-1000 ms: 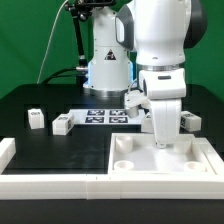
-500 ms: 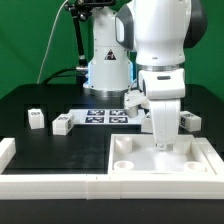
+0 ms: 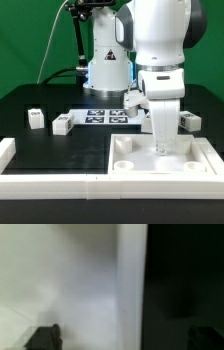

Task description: Assemble one leg

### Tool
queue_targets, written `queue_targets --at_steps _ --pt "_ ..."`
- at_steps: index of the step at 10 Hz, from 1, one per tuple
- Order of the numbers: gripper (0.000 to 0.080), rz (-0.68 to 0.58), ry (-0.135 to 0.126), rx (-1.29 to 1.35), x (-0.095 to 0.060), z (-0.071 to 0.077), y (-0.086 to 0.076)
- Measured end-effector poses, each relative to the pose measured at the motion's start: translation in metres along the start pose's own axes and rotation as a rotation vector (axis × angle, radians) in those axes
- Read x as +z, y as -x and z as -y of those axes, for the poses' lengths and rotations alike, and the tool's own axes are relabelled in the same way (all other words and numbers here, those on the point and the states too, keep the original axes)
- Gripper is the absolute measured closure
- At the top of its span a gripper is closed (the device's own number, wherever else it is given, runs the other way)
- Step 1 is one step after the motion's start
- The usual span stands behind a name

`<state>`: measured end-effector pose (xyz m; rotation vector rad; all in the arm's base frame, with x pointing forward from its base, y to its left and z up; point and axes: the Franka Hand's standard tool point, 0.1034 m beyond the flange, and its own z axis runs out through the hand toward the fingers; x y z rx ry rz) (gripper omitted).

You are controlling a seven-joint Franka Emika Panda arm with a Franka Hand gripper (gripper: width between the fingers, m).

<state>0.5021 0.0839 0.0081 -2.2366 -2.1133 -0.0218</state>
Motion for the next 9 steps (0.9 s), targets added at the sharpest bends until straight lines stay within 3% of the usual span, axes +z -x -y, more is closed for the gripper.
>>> queue_targets --at_steps 3,6,9 --pt "0.0151 0.0 0.0 0.001 0.0 0.0 0.001" --pt "0.0151 -0.003 0.027 0.072 -0.009 0.023 0.005" --pt "0.0151 -0.002 0.041 0.136 -0.018 0.024 0.0"
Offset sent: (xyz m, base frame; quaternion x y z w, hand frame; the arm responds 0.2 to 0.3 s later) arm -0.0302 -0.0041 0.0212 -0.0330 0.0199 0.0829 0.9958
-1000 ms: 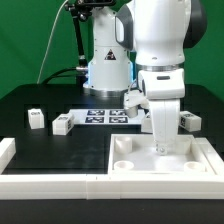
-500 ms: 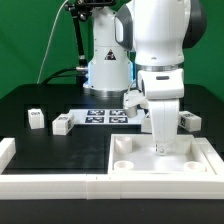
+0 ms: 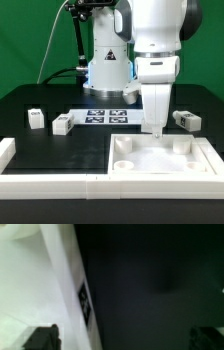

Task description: Assemble one leg

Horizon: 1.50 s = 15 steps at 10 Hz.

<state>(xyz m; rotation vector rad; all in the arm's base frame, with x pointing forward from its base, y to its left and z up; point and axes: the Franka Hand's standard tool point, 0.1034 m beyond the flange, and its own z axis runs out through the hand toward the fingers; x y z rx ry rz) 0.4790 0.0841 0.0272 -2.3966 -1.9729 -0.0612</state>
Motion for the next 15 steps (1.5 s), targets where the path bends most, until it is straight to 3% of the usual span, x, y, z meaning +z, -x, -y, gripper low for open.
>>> queue_targets --at_steps 2,6,8,10,13,15 --pt "0.0151 0.0 -0.002 0.03 0.001 0.0 0.0" --pt "0.0151 -0.005 -0.003 0.385 0.0 0.001 -0.002" --pt "0.0151 -0.015 0.014 0.609 -0.01 0.001 -0.019" --pt "0.0151 -0.025 0.018 0.747 -0.01 0.003 -0.028" --pt "0.0151 -0.048 -0.01 1.092 -0.001 0.018 -0.04" --pt "0.0151 -0.063 -0.006 1.144 0.002 0.024 -0.045"
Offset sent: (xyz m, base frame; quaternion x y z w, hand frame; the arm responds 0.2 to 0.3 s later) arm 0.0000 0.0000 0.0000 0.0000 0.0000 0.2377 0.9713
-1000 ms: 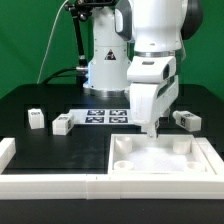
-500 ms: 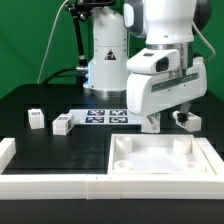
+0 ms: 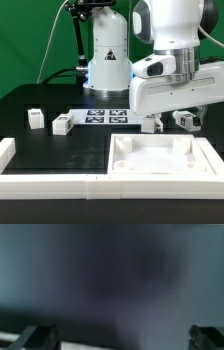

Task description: Assemble one leg

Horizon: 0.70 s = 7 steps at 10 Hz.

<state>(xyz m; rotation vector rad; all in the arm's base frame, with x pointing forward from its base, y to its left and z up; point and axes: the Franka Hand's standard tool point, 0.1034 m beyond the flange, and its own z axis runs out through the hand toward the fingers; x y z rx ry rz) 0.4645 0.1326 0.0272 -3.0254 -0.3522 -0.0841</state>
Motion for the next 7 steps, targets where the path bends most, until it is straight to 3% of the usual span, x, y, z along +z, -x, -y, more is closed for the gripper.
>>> queue_targets --at_steps 2,4,7 --pt "0.0151 -0.001 -0.003 -0.007 0.001 0.005 0.0" --pt "0.0151 0.005 -0.013 -0.056 0.005 0.032 0.014" --pt "0.0151 0.016 -0.016 -0.087 0.005 0.048 0.023"
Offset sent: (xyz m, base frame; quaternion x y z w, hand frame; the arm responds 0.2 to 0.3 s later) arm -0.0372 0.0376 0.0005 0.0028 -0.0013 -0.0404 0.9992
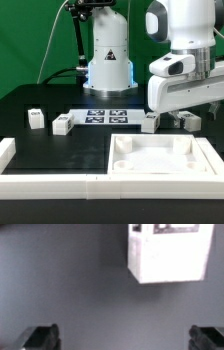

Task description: Assemble one leg

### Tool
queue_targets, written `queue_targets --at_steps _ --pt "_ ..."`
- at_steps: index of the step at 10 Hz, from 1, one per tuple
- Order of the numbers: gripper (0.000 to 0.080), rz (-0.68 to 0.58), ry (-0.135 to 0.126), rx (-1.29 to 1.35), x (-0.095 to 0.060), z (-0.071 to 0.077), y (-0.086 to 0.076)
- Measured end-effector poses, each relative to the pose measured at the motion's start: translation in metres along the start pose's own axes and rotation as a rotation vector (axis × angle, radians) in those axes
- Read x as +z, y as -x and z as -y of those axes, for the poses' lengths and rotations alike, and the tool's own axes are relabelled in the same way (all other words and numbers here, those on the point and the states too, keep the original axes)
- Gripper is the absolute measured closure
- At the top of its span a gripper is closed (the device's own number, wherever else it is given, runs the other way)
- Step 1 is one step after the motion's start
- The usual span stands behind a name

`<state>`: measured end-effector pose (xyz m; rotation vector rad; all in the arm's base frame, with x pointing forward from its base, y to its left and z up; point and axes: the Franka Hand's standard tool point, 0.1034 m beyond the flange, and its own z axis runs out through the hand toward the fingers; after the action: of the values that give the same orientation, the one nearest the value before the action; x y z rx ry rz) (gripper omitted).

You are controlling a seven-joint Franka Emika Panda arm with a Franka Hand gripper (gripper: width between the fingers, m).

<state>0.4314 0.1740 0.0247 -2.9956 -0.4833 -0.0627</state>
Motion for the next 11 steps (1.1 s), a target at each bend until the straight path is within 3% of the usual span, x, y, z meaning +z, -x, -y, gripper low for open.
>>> queue_targets --at_steps 3,5,6,7,10,11 --pt "0.0151 0.025 -0.002 -0.002 0.001 0.0 0.001" --pt "0.0151 0.214 -0.011 0.011 0.002 0.004 0.01" --pt "0.0151 0.249 -0.006 0.044 0.004 0.01 0.009" --pt "0.0151 0.35 -0.002 0.04 0.006 0.015 0.021" --pt "0.0151 0.612 -0.004 0.043 0.007 0.021 0.03" --pt "0.0151 0.691 0.018 0.036 0.009 0.021 0.036"
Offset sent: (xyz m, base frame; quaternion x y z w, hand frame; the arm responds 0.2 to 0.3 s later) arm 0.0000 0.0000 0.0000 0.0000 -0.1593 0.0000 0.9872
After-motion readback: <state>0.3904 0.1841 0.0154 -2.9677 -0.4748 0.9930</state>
